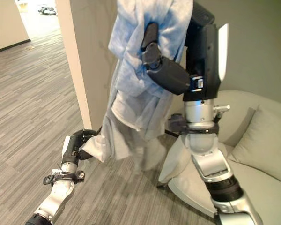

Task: Hang the clothes on the sofa on the clothes rack.

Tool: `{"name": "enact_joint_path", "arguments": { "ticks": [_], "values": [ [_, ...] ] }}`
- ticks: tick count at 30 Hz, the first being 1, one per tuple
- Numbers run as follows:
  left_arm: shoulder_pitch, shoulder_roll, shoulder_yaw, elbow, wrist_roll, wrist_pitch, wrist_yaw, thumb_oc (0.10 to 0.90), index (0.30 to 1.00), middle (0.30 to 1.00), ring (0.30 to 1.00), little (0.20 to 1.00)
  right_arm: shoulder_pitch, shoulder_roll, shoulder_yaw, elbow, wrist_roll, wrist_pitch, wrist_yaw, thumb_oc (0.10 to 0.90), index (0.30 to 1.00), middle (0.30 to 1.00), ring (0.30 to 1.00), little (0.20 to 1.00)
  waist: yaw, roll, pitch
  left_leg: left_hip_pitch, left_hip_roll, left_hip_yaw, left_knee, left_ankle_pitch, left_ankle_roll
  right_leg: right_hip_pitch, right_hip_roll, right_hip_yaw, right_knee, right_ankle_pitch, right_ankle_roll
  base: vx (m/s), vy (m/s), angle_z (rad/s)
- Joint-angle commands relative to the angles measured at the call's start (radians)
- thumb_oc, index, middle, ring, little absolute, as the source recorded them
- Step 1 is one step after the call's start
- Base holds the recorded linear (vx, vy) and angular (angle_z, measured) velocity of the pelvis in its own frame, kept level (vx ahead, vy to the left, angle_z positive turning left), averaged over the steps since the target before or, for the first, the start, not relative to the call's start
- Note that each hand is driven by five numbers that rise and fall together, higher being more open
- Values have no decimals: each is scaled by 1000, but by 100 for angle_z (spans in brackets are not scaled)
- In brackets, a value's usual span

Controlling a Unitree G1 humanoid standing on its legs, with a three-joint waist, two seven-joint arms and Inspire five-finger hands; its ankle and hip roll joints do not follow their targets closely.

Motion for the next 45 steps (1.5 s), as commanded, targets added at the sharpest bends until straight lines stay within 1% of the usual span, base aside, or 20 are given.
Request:
{"name": "enact_joint_path", "arguments": {
  "ticks": [1,5,6,8,9,10,14,19,24,27,31,32,33,34,35,36,37,39,42,45],
  "values": [
    [-182,-54,-77,31,1,-73,31,800,900,900,900,900,-103,28,-35,-75,84,-93,-27,400,300,300,300,300,-3,-40,-113,-26,-11,35,37,-119,19,-45,6,-23,57,-59,49,25,37,-5],
    [-237,-97,-126,51,-34,-69,33,800,900,900,900,900,-111,73,23,-104,144,-101,-6,400,300,300,300,300,-12,-47,-118,-17,-10,44,16,-111,21,-50,5,-14,55,-54,51,12,13,-16],
    [-290,-149,-163,145,-33,-51,57,800,900,900,900,900,-145,109,92,-140,228,-120,18,400,300,300,300,300,-22,-53,-122,-14,-9,52,10,-108,21,-52,7,-7,51,-50,51,0,-1,-8],
    [-317,-179,-176,206,-48,-43,66,800,900,900,900,900,-160,119,120,-160,272,-133,33,400,300,300,300,300,-29,-53,-123,-13,-8,56,8,-107,20,-55,8,-4,51,-48,50,1,-2,-6],
    [-351,-216,-179,319,-48,-18,80,466,399,399,399,399,-183,131,155,-181,321,-147,42,400,300,300,300,300,-41,-54,-128,-9,-6,63,5,-107,20,-58,11,3,51,-45,50,13,-2,-8],
    [-363,-230,-173,357,-56,-14,93,400,300,300,300,300,-187,132,169,-190,331,-149,43,400,300,300,300,300,-46,-54,-129,-7,-6,65,4,-107,19,-59,12,6,50,-43,50,11,-8,-17],
    [-423,-248,-117,483,-68,0,149,400,300,300,300,300,-198,112,188,-214,334,-155,41,400,300,300,300,300,-66,-48,-133,-3,0,77,2,-107,16,-64,16,18,49,-41,51,-2,-14,-15],
    [-404,-193,-20,456,-39,-12,247,400,300,300,300,300,-131,67,143,-234,313,-167,34,400,300,300,300,300,-77,-37,-142,5,4,88,2,-113,14,-62,20,27,39,-38,50,22,-25,-16],
    [-337,-112,64,297,-20,-28,310,400,300,300,300,300,-78,45,76,-222,285,-164,19,400,300,300,300,300,-64,-31,-144,4,5,82,2,-110,10,-57,20,16,32,-40,50,21,-44,2],
    [-233,45,239,16,116,-13,362,400,300,300,300,300,1,-15,-28,-183,312,-143,93,400,300,300,300,300,-43,-21,-150,2,8,62,2,-108,0,-45,24,-7,22,-48,46,56,-110,15],
    [-223,158,358,-88,224,-15,389,400,300,300,300,300,14,-107,-62,-134,333,-125,181,400,300,300,300,300,-35,-18,-150,6,13,55,11,-106,-8,-42,30,-9,25,-50,40,27,-76,13],
    [-237,205,392,-116,264,-18,398,400,300,300,300,300,8,-143,-68,-104,331,-118,214,400,300,300,300,300,-31,-19,-144,1,18,49,58,-131,-12,-36,33,-9,29,-65,38,-52,-117,5],
    [-268,252,432,-152,322,-28,417,400,300,300,300,300,6,-200,-103,-62,320,-131,238,400,300,300,300,300,-21,-39,-93,-105,22,41,257,-167,-30,-36,23,-15,46,-77,21,-64,-120,5],
    [-283,269,431,-157,350,-31,424,400,300,300,300,300,7,-221,-115,-35,301,-138,236,400,300,300,300,300,-12,-46,-71,-174,29,29,372,-163,-42,-32,21,-23,50,-80,13,-92,-53,17],
    [-305,289,435,-169,378,-38,432,400,300,300,300,300,32,-255,-137,-11,234,-131,223,400,300,300,300,300,-6,-42,-48,-233,38,5,418,-139,-46,-24,23,-37,51,-87,10,81,89,30],
    [-316,313,435,-186,418,-32,436,400,300,300,300,300,58,-279,-155,-8,181,-135,227,400,300,300,300,300,-2,-36,-46,-262,58,3,341,-129,-41,-15,21,-36,43,-91,24,208,188,39],
    [-327,326,421,-187,435,-33,444,400,300,300,300,300,71,-275,-175,7,159,-146,205,400,300,300,300,300,11,-31,-43,-283,73,-11,244,-64,-54,-10,23,-33,40,-99,28,235,211,31],
    [-337,344,409,-181,472,-32,436,400,300,300,300,300,128,-212,-239,22,65,-138,143,400,300,300,300,300,11,-14,-53,-283,96,9,134,-17,-62,18,25,-28,58,-144,36,410,333,14],
    [-333,353,382,-168,494,-38,417,400,300,300,300,300,137,-115,-268,30,-17,-107,80,400,300,300,300,300,8,-24,-90,-256,53,35,169,-57,-26,21,-30,-10,149,-170,58,422,363,-38],
    [-334,367,397,-179,492,-33,424,400,300,300,300,300,131,-75,-294,33,-160,-67,9,400,300,300,300,300,5,-25,-100,-221,23,63,183,-105,12,-4,-56,3,242,-163,88,278,308,-58]
  ]
}}
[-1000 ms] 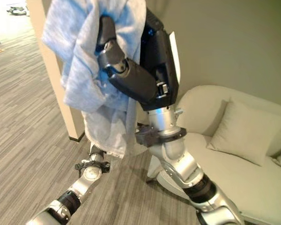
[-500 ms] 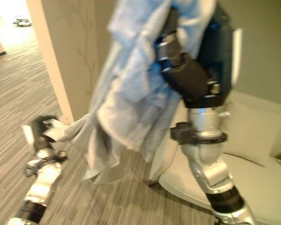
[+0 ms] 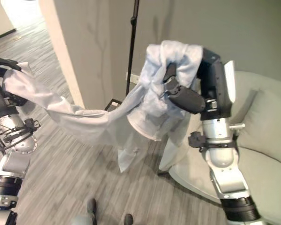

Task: Hang the clothes on the sofa on the clothes rack.

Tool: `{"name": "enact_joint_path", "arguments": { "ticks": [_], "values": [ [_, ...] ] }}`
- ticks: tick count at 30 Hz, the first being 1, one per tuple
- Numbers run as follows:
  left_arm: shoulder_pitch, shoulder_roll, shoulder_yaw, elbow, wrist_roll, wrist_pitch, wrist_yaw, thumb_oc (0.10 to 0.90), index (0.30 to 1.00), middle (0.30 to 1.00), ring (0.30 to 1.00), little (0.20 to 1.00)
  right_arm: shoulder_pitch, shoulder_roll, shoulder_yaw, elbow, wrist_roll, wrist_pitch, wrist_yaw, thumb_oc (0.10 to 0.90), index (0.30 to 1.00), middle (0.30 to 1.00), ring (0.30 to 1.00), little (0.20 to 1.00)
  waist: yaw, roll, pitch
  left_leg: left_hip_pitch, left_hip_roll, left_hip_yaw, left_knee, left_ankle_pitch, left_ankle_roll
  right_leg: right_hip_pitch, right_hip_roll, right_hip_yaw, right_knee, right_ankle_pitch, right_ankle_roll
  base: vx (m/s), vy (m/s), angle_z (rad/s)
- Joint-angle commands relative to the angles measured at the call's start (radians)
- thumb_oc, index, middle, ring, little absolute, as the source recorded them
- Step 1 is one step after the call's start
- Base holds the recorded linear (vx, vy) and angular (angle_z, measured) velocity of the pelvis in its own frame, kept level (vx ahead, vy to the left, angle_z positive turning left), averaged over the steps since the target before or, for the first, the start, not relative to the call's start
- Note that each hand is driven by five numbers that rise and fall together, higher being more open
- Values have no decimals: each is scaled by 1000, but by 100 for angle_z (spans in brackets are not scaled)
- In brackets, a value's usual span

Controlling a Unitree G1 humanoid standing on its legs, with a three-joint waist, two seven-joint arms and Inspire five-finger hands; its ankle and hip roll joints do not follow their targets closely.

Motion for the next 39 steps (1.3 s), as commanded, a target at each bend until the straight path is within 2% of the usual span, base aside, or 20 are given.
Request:
{"name": "enact_joint_path", "arguments": {
  "ticks": [1,3,4,6,8,9,11,13,15,16,17,18,21,23,24,28,29,33,37,39],
  "values": [
    [-73,94,-5,-37,28,-64,25,400,300,300,300,300,-115,-12,-81,-45,-121,-45,-102,400,300,300,300,300,22,-63,-163,-93,-18,-13,143,-153,-12,95,-79,-49,57,-55,107,106,143,-12],
    [-82,101,-9,-29,45,-59,37,400,300,300,300,300,-122,-6,-103,-35,-187,-35,-149,400,300,300,300,300,15,-56,-165,-62,-30,-1,136,-171,8,65,-88,-54,137,-41,119,139,217,-6],
    [-84,101,-6,-24,52,-48,47,400,300,300,300,300,-123,11,-130,-43,-250,-22,-191,400,300,300,300,300,7,-47,-156,-29,-44,10,132,-189,30,33,-98,-69,240,-4,134,171,286,-9],
    [-79,94,10,-31,42,-49,55,400,300,300,300,300,-132,19,-155,-54,-307,-6,-220,400,300,300,300,300,-2,-30,-149,10,-51,19,127,-207,51,-7,-105,-94,347,48,142,124,213,-6],
    [-73,90,15,-34,38,-49,60,400,300,300,300,300,-142,17,-159,-54,-320,-3,-231,400,300,300,300,300,-4,-23,-143,29,-54,21,125,-216,62,-23,-110,-107,398,61,142,103,151,5],
    [-65,81,17,-26,26,-52,59,400,300,300,300,300,-164,11,-154,-44,-312,-11,-242,400,300,300,300,300,-2,-11,-139,67,-59,32,121,-233,73,-53,-130,-152,462,66,136,140,167,-1],
    [-55,78,24,-15,17,-53,57,400,300,300,300,300,-180,-2,-149,-39,-313,-10,-245,400,300,300,300,300,-2,-10,-135,89,-65,39,110,-240,74,-63,-145,-177,469,52,128,128,94,-22],
    [-42,78,34,6,13,-53,49,400,300,300,300,300,-221,-42,-148,-35,-318,-4,-247,400,300,300,300,300,2,-12,-139,121,-62,34,81,-246,60,-107,-150,-213,371,4,109,131,-9,-23],
    [-45,84,34,15,11,-53,43,400,300,300,300,300,-249,-61,-136,-26,-306,-2,-251,400,300,300,300,300,0,-9,-144,124,-56,27,67,-243,50,-109,-146,-213,295,-2,104,82,-86,-1],
    [-54,94,31,26,10,-54,42,400,300,300,300,300,-267,-74,-126,-20,-295,-4,-254,400,300,300,300,300,-3,-10,-144,128,-53,21,58,-242,43,-118,-146,-200,225,10,107,150,-190,7],
    [-85,132,35,61,15,-45,53,400,300,300,300,300,-284,-115,-119,-9,-291,2,-266,400,300,300,300,300,-11,-16,-142,142,-52,7,40,-243,27,-143,-152,-163,87,57,127,166,-193,13],
    [-102,147,40,74,16,-40,61,400,300,300,300,300,-291,-132,-119,-4,-294,7,-271,400,300,300,300,300,-15,-17,-141,151,-50,2,32,-244,21,-144,-153,-147,26,87,138,169,-191,17],
    [-137,196,43,92,39,-21,72,400,300,300,300,300,-298,-181,-119,7,-304,24,-273,400,300,300,300,300,-22,-24,-140,177,-46,-3,19,-251,7,-128,-161,-129,-64,126,158,98,-71,19],
    [-167,265,48,141,65,7,80,400,300,300,300,300,-312,-232,-111,42,-281,19,-263,400,300,300,300,300,-25,-41,-180,215,-37,-3,3,-271,-4,-72,-145,-109,-113,151,161,242,-152,6],
    [-168,266,48,142,65,6,80,400,300,300,300,300,-314,-232,-109,44,-281,18,-263,400,300,300,300,300,-25,-41,-180,215,-38,-3,1,-269,-4,-72,-145,-109,-116,153,161,244,-151,3],
    [-210,369,26,238,45,22,60,400,300,300,300,300,-372,-322,-26,135,-242,11,-226,400,300,300,300,300,-21,-29,-221,224,-1,-16,3,-267,-29,-34,-108,-121,-150,147,146,145,-158,-6],
    [-241,423,-1,294,38,36,48,400,300,300,300,300,-411,-373,-3,173,-226,7,-221,400,300,300,300,300,-24,-23,-235,222,27,-19,5,-261,-49,-19,-86,-131,-171,137,137,114,-169,10],
    [-263,461,-26,336,39,36,25,400,300,300,300,300,-465,-400,29,207,-218,1,-222,400,300,300,300,300,-22,-14,-244,221,48,-18,4,-252,-66,-10,-68,-138,-185,126,127,76,-101,13],
    [-305,567,-82,404,60,41,1,400,300,300,300,300,-549,-440,96,278,-186,-13,-220,400,300,300,300,300,-10,-5,-248,218,72,-13,8,-238,-84,-2,-45,-136,-189,106,113,39,-62,3],
    [-323,584,-95,429,56,44,-2,400,300,300,300,300,-574,-445,115,301,-175,-15,-218,400,300,300,300,300,-9,-4,-248,217,75,-12,10,-236,-88,0,-41,-138,-189,103,110,26,-45,2]
  ]
}}
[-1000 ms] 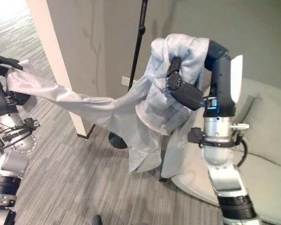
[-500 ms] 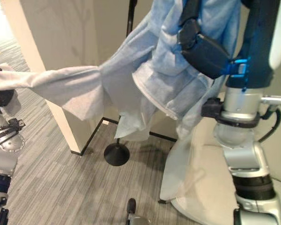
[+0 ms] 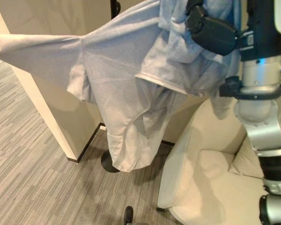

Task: Hang the clothes on the sofa on the clothes rack.

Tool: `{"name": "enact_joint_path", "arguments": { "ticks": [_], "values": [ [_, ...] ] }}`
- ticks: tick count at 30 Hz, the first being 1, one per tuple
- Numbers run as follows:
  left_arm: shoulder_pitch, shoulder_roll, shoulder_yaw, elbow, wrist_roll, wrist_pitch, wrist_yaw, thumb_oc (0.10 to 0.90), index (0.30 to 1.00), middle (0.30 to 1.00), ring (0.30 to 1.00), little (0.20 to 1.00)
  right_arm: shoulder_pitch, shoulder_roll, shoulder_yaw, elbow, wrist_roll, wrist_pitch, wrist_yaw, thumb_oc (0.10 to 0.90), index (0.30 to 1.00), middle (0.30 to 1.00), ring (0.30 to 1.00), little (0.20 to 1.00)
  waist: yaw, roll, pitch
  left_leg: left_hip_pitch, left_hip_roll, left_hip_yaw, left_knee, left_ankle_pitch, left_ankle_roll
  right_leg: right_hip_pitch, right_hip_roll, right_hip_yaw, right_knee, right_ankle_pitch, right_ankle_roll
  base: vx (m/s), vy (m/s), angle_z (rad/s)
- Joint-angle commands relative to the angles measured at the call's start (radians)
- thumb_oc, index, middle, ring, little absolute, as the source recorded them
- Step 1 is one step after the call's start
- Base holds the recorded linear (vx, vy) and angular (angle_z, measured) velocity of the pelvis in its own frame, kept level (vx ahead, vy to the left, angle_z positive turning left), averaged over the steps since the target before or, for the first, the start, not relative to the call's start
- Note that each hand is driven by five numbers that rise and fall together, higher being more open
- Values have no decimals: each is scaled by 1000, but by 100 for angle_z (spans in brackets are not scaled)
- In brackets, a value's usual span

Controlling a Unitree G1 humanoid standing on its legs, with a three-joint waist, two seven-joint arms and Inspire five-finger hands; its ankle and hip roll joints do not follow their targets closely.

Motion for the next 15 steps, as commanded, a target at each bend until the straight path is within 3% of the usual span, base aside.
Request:
{"name": "enact_joint_path", "arguments": {
  "ticks": [1,3,8,12,13,14,15],
  "values": [
    [-105,169,-81,24,9,-1,6,400,300,300,300,300,-113,-52,11,69,111,-13,-43,400,300,300,300,300,33,-36,-176,-90,-47,17,4,0,51,114,-98,85,4,-195,182,41,-69,4],
    [-168,209,-155,120,-2,0,-14,400,300,300,300,300,-189,-72,98,154,123,-10,-31,400,300,300,300,300,36,-35,-175,-89,-39,17,8,2,43,122,-91,82,4,-201,178,35,-56,7],
    [-296,204,-312,265,-43,-14,-65,400,300,300,300,300,-373,-81,286,321,129,13,-19,400,300,300,300,300,39,-33,-163,-100,-28,12,40,5,34,127,-87,73,5,-207,168,25,-31,11],
    [-338,180,-357,301,-60,-26,-79,400,300,300,300,300,-445,-73,365,399,119,21,-19,400,300,300,300,300,44,-34,-156,-113,-21,6,91,7,26,135,-80,73,6,-216,158,39,-55,10],
    [-347,172,-362,297,-69,-30,-82,400,300,300,300,300,-470,-71,396,433,107,31,-17,400,300,300,300,300,52,-37,-138,-145,-19,-9,182,25,16,146,-71,75,8,-228,145,-26,-127,7],
    [-352,162,-357,283,-75,-32,-85,400,300,300,300,300,-488,-91,407,445,90,42,-26,400,300,300,300,300,64,-48,-92,-243,-11,-53,372,91,2,171,-64,65,9,-242,119,-12,-167,14],
    [-361,158,-364,271,-72,-31,-86,400,300,300,300,300,-499,-105,423,451,67,51,-27,400,300,300,300,300,70,-58,-77,-275,-11,-66,438,118,5,183,-63,63,9,-244,107,-36,-155,23]
  ]
}}
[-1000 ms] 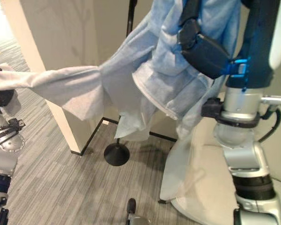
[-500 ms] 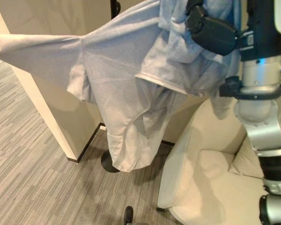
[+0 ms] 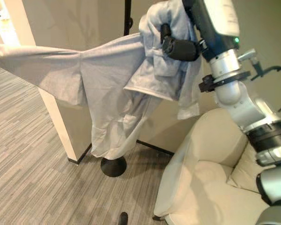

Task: Hang the clothes on the sofa on the clothes rack.

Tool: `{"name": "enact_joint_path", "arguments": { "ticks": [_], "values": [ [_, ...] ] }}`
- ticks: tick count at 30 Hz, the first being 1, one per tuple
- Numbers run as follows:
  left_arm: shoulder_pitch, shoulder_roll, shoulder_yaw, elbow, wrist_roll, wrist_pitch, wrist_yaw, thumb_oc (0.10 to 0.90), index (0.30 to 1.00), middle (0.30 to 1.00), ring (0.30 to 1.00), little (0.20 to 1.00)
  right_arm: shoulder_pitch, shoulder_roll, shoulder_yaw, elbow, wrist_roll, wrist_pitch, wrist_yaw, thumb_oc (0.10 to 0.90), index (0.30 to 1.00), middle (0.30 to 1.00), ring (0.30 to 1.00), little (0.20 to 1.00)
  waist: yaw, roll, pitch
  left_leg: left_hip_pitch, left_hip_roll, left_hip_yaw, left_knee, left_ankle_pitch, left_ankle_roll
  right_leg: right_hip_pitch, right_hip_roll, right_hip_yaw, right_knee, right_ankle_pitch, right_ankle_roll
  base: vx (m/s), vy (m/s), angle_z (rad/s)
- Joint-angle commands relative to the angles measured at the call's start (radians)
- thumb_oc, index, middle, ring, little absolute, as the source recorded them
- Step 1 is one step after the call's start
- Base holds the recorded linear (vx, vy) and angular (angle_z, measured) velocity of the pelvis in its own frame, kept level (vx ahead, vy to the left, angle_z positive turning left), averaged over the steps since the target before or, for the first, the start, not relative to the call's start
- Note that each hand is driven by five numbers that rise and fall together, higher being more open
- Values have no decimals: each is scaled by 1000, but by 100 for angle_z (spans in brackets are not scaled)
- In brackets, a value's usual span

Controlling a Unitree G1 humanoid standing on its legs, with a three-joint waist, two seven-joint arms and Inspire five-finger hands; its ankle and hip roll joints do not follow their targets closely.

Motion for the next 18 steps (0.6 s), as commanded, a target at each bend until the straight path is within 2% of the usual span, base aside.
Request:
{"name": "enact_joint_path", "arguments": {
  "ticks": [1,2,3,4,5,6,7,9,14,15,18],
  "values": [
    [-108,65,-23,-45,-22,-25,43,400,300,300,300,300,-191,-81,-55,131,-3,48,-93,400,300,300,300,300,23,11,-10,-103,-13,-34,183,153,61,241,-61,26,-37,-203,124,13,-82,23],
    [-144,43,-56,-11,-30,-20,47,400,300,300,300,300,-225,-104,-24,171,-35,74,-114,400,300,300,300,300,24,0,14,-166,-33,-43,188,137,80,256,-70,16,-39,-211,124,77,18,32],
    [-154,20,-67,-8,-10,-9,63,400,300,300,300,300,-244,-120,-10,186,-55,88,-126,400,300,300,300,300,25,0,20,-189,-50,-10,94,66,95,263,-76,23,-41,-221,142,201,162,44],
    [-153,27,-56,-39,-7,3,79,400,300,300,300,300,-257,-125,5,201,-92,92,-158,400,300,300,300,300,45,20,19,-221,-74,-43,-144,157,89,267,-66,35,-41,-233,147,228,199,106],
    [-156,33,-51,-53,-6,4,84,400,300,300,300,300,-269,-125,15,215,-101,94,-170,400,300,300,300,300,55,29,21,-226,-79,-68,-240,198,83,275,-60,42,-41,-244,143,333,251,22],
    [-173,46,-75,-30,6,14,80,400,300,300,300,300,-285,-127,66,298,-139,123,-166,400,300,300,300,300,60,49,5,-193,-71,-89,-375,242,78,297,-40,62,-29,-277,141,420,268,7],
    [-190,45,-100,5,7,18,78,400,300,300,300,300,-308,-92,81,318,-125,132,-153,400,300,300,300,300,51,41,-26,-169,-83,-63,-374,257,83,309,-59,70,-18,-285,150,385,240,-94],
    [-205,52,-115,24,0,24,68,400,300,300,300,300,-326,-66,112,351,-136,143,-142,400,300,300,300,300,53,31,-40,-155,-93,-46,-374,249,93,310,-74,83,-4,-290,158,245,157,-66],
    [-254,60,-155,89,-28,20,51,400,300,300,300,300,-381,-34,178,463,-130,159,-121,400,300,300,300,300,60,11,-49,-139,-114,-23,-356,221,115,303,-93,104,26,-296,172,158,109,-51],
    [-278,69,-172,128,-48,24,41,400,300,300,300,300,-407,-10,198,516,-120,169,-111,400,300,300,300,300,64,0,-57,-135,-125,-13,-343,199,130,301,-103,107,37,-298,184,119,79,-44],
    [-285,87,-178,143,-60,24,37,400,300,300,300,300,-425,-10,212,528,-121,176,-106,400,300,300,300,300,68,-5,-61,-131,-132,-7,-339,190,137,291,-107,107,52,-294,192,108,71,-18]
  ]
}}
